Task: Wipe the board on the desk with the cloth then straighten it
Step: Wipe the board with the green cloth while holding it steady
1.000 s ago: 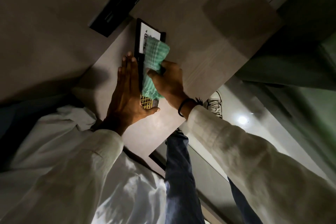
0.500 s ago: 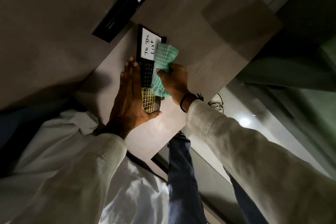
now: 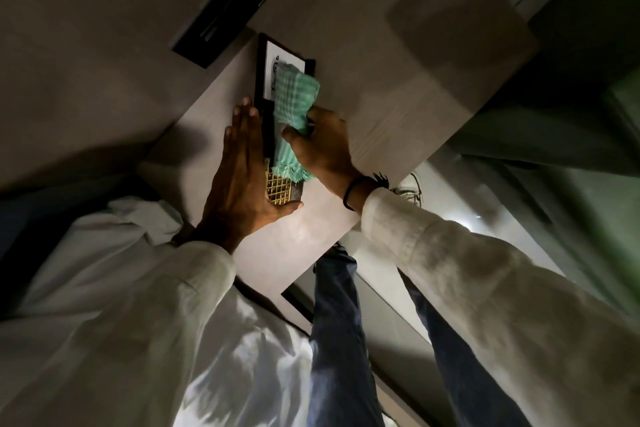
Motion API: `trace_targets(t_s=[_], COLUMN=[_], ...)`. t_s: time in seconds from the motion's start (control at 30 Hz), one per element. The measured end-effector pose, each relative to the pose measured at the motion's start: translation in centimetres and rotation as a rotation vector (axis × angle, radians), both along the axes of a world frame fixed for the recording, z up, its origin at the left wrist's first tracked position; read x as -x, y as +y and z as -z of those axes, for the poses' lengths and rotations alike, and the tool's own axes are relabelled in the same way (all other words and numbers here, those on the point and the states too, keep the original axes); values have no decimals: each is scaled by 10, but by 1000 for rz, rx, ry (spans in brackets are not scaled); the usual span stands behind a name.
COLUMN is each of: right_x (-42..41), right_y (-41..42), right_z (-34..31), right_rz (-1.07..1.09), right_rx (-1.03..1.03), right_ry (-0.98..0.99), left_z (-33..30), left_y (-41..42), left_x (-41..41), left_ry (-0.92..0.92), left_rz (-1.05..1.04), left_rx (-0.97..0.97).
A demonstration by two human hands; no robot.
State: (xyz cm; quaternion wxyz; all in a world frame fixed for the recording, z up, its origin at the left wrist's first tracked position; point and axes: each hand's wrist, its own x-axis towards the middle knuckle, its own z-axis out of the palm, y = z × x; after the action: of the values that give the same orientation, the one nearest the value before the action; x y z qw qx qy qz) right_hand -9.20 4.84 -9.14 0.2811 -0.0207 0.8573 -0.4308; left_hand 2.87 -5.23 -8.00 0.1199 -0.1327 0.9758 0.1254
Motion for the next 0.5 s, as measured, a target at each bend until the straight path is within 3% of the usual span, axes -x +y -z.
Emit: trace_targets(t_s=[0.17, 0.33, 0.5], right_x=[6, 3, 8], right_y=[15, -6, 8], right_z=[4, -10, -1], right_rz=[-8, 26, 21], right_rx=[-11, 19, -59], right_ry=[-46, 56, -65], left_z=[-1, 1, 2], left_y=[2, 0, 2], left_x=[0, 0, -1], left_ry=[21, 25, 38], left_rz=[5, -24, -6], left_rx=[-29, -37, -29])
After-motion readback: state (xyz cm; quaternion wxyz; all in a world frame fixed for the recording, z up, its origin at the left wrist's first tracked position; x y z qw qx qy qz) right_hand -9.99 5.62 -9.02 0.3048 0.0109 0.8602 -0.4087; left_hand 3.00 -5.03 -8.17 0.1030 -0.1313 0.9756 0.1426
